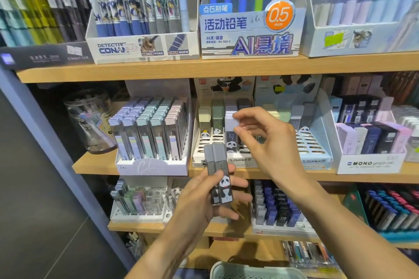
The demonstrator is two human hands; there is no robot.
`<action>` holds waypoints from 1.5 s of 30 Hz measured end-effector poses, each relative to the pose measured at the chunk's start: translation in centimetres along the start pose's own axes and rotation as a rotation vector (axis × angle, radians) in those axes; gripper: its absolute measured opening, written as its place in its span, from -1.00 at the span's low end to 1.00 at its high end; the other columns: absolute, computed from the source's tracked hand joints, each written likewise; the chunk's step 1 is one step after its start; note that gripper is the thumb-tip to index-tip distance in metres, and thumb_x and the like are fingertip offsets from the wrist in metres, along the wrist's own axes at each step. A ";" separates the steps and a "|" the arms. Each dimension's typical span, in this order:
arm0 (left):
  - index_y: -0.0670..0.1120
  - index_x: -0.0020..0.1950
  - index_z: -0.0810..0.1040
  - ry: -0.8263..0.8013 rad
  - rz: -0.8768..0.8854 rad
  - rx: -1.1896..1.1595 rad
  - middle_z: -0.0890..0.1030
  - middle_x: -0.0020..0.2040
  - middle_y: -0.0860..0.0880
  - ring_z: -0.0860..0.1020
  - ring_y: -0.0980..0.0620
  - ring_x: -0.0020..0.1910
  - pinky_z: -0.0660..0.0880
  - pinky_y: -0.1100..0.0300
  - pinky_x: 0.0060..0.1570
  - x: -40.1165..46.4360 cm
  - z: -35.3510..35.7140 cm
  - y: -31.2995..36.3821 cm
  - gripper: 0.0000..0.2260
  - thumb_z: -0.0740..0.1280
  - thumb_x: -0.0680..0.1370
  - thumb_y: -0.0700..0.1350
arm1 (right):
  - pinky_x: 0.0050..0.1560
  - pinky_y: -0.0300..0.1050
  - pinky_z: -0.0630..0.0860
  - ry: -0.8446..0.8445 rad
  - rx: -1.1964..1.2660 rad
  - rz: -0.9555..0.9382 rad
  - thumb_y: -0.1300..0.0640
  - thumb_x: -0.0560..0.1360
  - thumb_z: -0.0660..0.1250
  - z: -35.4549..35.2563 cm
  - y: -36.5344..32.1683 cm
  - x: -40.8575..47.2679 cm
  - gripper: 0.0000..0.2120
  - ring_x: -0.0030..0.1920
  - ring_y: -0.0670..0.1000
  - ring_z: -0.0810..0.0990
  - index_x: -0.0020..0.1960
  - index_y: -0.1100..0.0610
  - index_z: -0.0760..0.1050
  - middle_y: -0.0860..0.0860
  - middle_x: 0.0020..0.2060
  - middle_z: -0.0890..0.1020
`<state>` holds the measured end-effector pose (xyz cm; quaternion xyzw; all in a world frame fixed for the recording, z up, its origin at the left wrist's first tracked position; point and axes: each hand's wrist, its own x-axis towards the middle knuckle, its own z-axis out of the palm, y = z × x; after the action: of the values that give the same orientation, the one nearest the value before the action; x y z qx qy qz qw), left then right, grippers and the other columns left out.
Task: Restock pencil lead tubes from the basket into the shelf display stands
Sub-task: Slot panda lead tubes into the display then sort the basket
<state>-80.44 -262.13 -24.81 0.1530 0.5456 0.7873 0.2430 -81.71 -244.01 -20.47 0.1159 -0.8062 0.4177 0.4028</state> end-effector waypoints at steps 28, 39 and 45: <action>-0.36 0.34 0.51 0.037 0.037 -0.164 0.56 -0.12 -0.25 0.37 -0.09 -0.37 0.28 0.18 -0.46 1.2 0.8 -0.9 -0.58 0.12 0.66 -0.10 | -0.11 -0.02 0.66 -0.132 0.186 0.410 0.09 0.55 0.46 -2.3 -1.3 -1.5 -0.84 -0.20 -0.07 0.69 0.09 -0.06 0.56 -0.08 -0.17 0.70; -0.33 0.37 0.47 -0.034 0.036 -0.098 0.67 0.17 -0.34 0.71 -0.27 -0.05 0.57 0.16 -0.36 0.8 2.1 -0.1 -0.63 0.20 0.66 -0.12 | 0.06 0.04 0.62 -0.190 0.376 0.474 0.27 0.49 0.51 -3.4 -1.6 -2.7 -0.70 -0.14 0.02 0.70 0.12 -0.03 0.57 0.06 -0.16 0.73; -0.28 0.35 0.55 0.005 0.033 -0.102 0.68 0.21 -0.28 0.69 -0.30 0.12 0.69 0.08 -0.17 1.3 1.5 -0.7 -0.64 0.18 0.65 -0.13 | -0.02 -0.21 0.62 0.160 0.317 0.289 0.32 0.53 0.45 -4.6 -1.5 -1.2 -0.72 -0.08 -0.02 0.69 0.15 0.04 0.54 0.04 -0.12 0.70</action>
<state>-80.63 -260.08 -24.95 0.1475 0.5030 0.8182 0.2363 -77.63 -241.59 -18.98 0.0279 -0.7042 0.6004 0.3780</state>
